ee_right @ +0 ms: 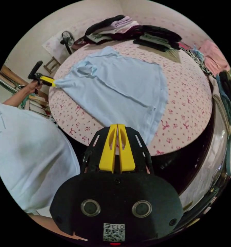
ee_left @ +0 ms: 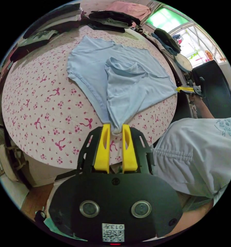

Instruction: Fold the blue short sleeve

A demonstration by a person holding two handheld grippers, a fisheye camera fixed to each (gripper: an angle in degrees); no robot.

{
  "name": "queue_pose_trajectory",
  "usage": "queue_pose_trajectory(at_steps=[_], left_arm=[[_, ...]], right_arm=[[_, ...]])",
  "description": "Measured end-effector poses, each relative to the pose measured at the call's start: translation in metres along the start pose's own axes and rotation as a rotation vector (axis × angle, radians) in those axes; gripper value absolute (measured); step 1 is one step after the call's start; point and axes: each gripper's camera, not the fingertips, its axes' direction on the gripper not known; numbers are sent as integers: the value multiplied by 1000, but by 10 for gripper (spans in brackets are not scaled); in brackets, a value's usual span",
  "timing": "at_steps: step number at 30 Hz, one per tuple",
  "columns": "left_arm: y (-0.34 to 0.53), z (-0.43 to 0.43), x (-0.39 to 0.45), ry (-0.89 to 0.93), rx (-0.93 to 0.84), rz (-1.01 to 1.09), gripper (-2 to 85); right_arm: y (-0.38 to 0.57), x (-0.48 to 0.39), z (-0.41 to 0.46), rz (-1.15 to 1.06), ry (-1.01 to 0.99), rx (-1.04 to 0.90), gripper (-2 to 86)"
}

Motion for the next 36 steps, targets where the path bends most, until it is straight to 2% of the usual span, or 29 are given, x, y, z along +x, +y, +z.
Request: queue_pose_trajectory(at_steps=[3, 6, 9, 14, 20, 25, 28, 30, 36], left_arm=[[-8, -3, -15, 56, -47, 45, 47], [-12, -4, -25, 163, -91, 112, 43], [-12, 16, -37, 154, -206, 117, 47], [4, -8, -52, 124, -105, 52, 57], [19, -45, -29, 77, 109, 62, 54], [-18, -1, 15, -10, 72, 116, 26], [-31, 17, 10, -13, 73, 89, 12], [-34, 24, 6, -32, 42, 110, 6], [-25, 12, -13, -42, 90, 107, -2]], right_arm=[[-23, -13, 28, -43, 86, -141, 1], [-32, -13, 31, -70, 99, -159, 1], [-40, -9, 34, -62, 45, -171, 1], [-62, -13, 38, -25, 31, -191, 1], [-110, -43, 29, -84, -102, 10, 3], [-178, -109, 68, -285, -138, -26, 3], [-203, -141, 90, -361, -90, -43, 3], [-211, -150, 105, -380, -79, -107, 2], [-217, -153, 112, -341, -117, -61, 2]])
